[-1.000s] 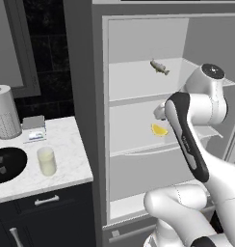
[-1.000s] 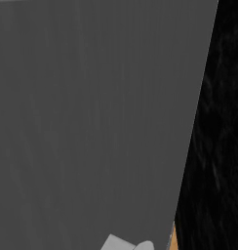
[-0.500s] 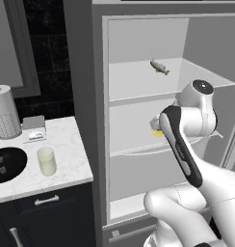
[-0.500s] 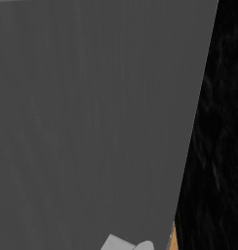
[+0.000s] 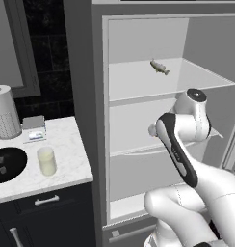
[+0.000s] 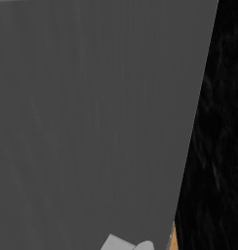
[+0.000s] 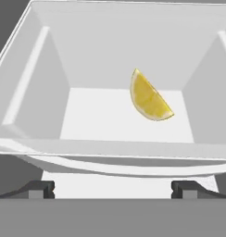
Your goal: Grab a lemon wedge from the fridge and one ice cube from the ice bowl, and put them in the glass of lemonade.
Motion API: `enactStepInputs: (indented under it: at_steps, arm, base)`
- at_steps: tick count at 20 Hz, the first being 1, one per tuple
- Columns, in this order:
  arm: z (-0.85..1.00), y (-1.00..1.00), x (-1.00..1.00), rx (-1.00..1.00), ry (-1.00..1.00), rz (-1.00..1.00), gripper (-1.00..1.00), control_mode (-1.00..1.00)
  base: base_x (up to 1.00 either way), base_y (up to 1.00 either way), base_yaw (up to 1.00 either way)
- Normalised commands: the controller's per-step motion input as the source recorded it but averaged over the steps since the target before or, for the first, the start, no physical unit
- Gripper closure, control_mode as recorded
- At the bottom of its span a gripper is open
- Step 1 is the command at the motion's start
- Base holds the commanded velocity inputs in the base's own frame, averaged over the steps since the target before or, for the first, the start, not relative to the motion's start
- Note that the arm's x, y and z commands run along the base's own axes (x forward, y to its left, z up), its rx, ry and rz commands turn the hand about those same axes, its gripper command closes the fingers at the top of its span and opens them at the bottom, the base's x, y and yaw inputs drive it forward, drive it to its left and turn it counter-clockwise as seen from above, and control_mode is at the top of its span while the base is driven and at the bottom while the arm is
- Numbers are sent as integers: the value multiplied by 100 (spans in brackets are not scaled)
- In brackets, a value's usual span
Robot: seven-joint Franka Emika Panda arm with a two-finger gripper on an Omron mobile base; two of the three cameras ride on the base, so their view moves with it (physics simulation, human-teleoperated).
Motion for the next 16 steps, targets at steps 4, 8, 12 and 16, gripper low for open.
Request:
enactStepInputs:
  at_steps: [4,8,12,16]
  arm:
    - [-33,-45,66,0,0,0,-100,-100]
    - [-37,-34,56,0,-2,0,-100,-100]
    - [-13,-20,31,3,0,0,-100,-100]
    - [0,-5,10,8,0,0,-100,-100]
  base:
    - [0,0,0]
    - [0,0,0]
    - [0,0,0]
    - [0,0,0]
